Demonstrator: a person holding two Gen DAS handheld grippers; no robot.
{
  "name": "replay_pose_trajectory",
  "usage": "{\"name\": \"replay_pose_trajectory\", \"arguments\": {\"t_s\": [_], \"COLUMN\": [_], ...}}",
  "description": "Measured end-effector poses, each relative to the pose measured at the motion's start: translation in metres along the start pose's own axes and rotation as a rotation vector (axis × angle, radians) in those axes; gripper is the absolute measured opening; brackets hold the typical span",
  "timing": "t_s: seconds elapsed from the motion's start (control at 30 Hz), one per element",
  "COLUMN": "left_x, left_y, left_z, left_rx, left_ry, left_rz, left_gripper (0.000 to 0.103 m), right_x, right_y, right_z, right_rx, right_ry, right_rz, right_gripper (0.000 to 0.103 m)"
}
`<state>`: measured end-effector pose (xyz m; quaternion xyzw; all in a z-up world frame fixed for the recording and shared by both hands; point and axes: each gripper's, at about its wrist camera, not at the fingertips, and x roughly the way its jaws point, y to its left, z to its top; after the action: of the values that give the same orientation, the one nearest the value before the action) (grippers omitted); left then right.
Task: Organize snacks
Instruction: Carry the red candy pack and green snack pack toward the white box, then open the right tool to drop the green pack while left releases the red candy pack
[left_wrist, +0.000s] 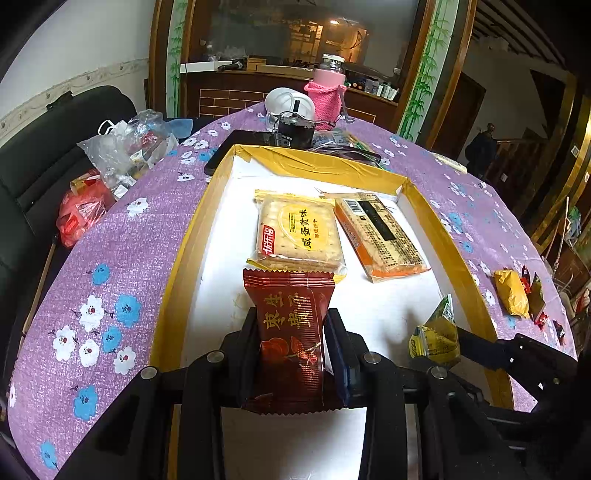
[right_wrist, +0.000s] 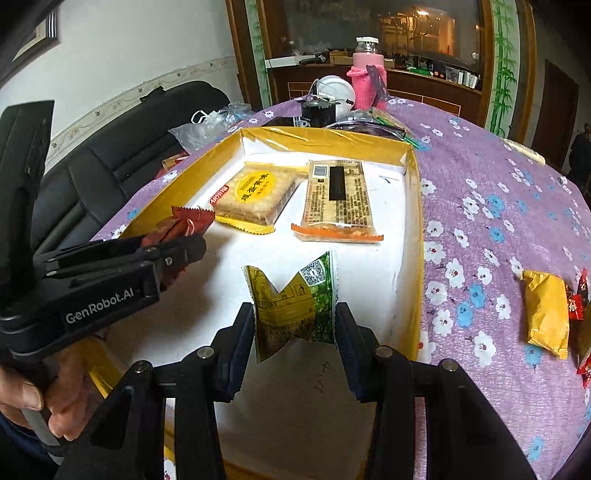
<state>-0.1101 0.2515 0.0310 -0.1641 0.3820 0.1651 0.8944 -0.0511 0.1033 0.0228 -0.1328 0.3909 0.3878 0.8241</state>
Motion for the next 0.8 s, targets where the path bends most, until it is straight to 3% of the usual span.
{"name": "replay_pose_trajectory", "arguments": {"t_s": [0.8], "left_x": [0.0038], "left_y": [-0.0048], "left_z": [0.0028], "left_rx": [0.027], "left_ry": [0.018], "left_rz": [0.075], "left_gripper": [0.037], "right_x": [0.0007], "right_y": [0.0039], "right_z": [-0.001], "right_rx": [-0.012], "right_ry": [-0.003], "right_rz": [-0.009], "right_gripper": [0.044]}}
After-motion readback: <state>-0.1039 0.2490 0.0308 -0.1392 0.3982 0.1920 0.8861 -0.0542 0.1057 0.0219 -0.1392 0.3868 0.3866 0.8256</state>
